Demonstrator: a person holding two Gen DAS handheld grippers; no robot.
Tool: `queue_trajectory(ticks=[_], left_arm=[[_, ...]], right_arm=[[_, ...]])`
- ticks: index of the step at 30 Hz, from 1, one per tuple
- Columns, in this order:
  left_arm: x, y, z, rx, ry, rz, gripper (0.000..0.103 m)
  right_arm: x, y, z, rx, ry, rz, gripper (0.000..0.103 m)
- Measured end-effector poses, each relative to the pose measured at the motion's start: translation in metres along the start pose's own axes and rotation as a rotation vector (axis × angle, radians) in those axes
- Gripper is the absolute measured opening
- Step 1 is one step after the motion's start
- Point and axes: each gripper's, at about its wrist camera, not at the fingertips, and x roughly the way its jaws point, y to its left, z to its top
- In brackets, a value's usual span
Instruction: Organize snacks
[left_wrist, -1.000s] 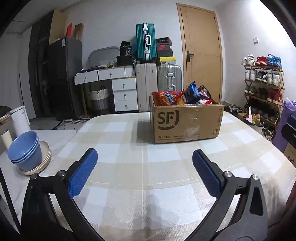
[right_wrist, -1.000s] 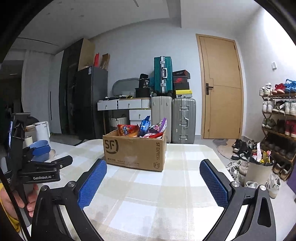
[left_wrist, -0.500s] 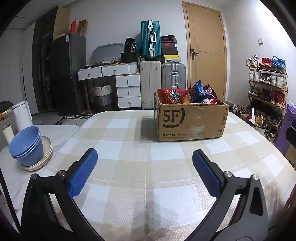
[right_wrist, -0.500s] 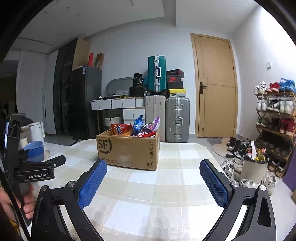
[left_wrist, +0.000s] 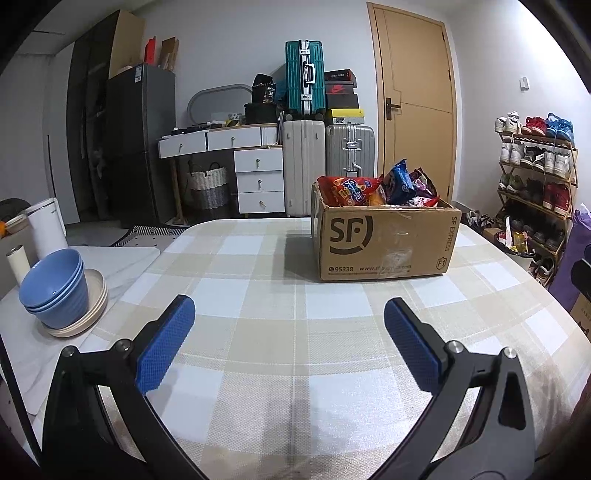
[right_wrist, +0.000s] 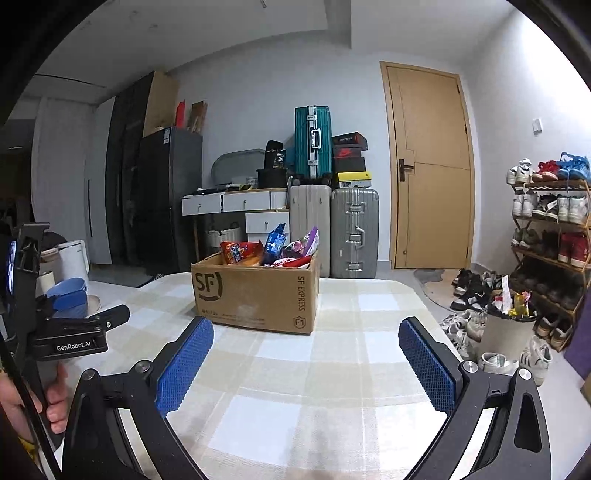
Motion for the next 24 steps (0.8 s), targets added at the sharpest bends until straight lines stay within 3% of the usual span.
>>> queue_trajectory(ticks=[24], left_arm=[[0.0048, 0.0024, -0.0017, 0.0, 0.006, -0.002, 0.103]], right_arm=[[-0.0035, 0.0027, -0.0015, -0.006, 0.0, 0.023, 0.102]])
